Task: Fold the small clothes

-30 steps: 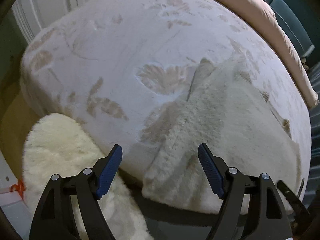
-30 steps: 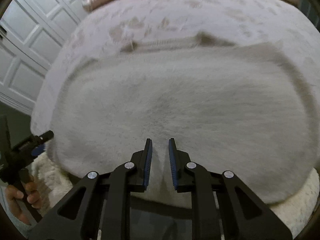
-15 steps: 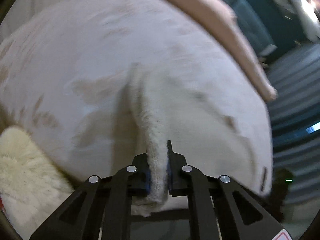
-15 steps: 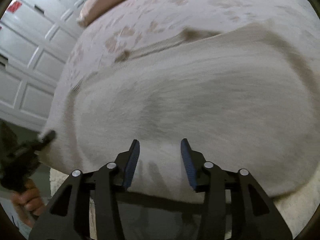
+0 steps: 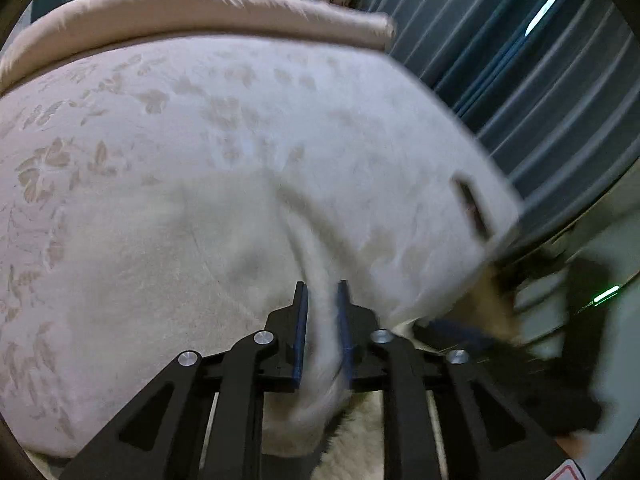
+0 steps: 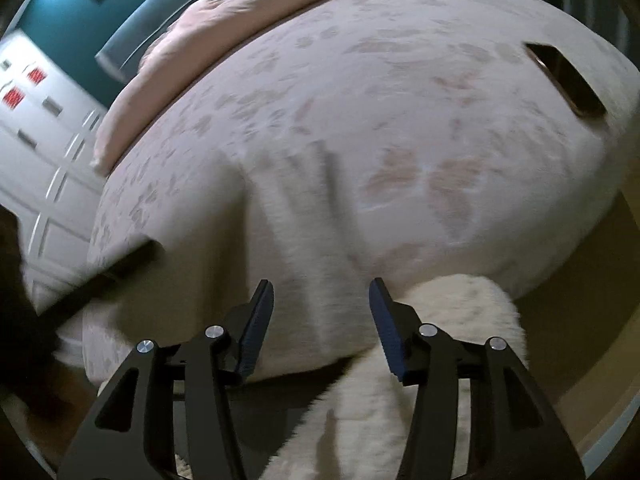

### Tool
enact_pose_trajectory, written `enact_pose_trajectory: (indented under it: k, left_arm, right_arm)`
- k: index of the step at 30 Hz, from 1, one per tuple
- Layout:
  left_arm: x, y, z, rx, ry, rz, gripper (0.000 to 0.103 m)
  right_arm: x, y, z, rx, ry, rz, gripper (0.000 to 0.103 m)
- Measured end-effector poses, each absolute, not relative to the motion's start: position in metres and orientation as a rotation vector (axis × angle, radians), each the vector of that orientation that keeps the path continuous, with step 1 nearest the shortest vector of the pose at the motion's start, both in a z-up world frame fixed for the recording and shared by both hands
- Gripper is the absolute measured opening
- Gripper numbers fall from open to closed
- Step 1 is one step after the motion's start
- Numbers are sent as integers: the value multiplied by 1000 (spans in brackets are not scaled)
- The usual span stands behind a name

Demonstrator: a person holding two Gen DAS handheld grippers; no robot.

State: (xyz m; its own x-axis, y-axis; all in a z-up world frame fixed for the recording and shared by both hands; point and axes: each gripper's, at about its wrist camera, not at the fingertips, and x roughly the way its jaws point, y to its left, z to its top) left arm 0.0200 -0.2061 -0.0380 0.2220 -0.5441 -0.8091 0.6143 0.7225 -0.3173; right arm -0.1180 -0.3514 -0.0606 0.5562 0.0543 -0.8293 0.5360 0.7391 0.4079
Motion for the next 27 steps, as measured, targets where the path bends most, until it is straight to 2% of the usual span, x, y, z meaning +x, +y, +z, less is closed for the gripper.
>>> enact_pose_trajectory:
  k: [2, 3, 4, 6, 8, 11, 16, 18, 19, 20, 24, 26, 27]
  left_arm:
    - [2, -208, -45, 143, 1099, -773, 21]
    - [-7, -199, -44, 150, 1091, -777, 39]
    - [-14, -184, -37, 159, 1061, -759, 58]
    - [-17, -164, -26, 159, 1003, -708, 68]
    - [-17, -126, -18, 168, 964, -620, 73]
    - [-13, -75, -23, 172, 998, -469, 73]
    - [-6, -2, -43, 42, 1090, -273, 73]
    - [-5, 19, -46, -31, 1114, -231, 73]
    - [-4, 23, -46, -47, 1114, -222, 73]
    - [-4, 27, -44, -58, 1107, -215, 73]
    - [-3, 21, -33, -35, 1059, -221, 73]
    - [-1, 13, -32, -16, 1049, -238, 73]
    - [-1, 8, -35, -6, 1054, -247, 73]
  right_arm:
    - [-123, -358, -58, 715, 945, -313, 51]
    - [-125, -359, -55, 717, 934, -301, 54]
    - [-122, -356, -54, 721, 927, -290, 60]
    - [-113, -351, -52, 745, 912, -227, 67]
    - [-97, -346, -55, 779, 916, -156, 74]
    - [-70, -333, -64, 817, 957, -105, 86]
    - [-23, -302, -101, 826, 1098, -56, 87]
    - [-9, -282, -105, 760, 1145, -44, 58]
    - [-5, -275, -100, 702, 1154, -44, 30]
    - [-3, -267, -87, 640, 1134, -29, 21]
    - [-34, -273, 16, 751, 770, 246, 18]
    - [-52, -283, 32, 713, 673, 236, 18]
    - [-55, -291, 25, 673, 687, 179, 18]
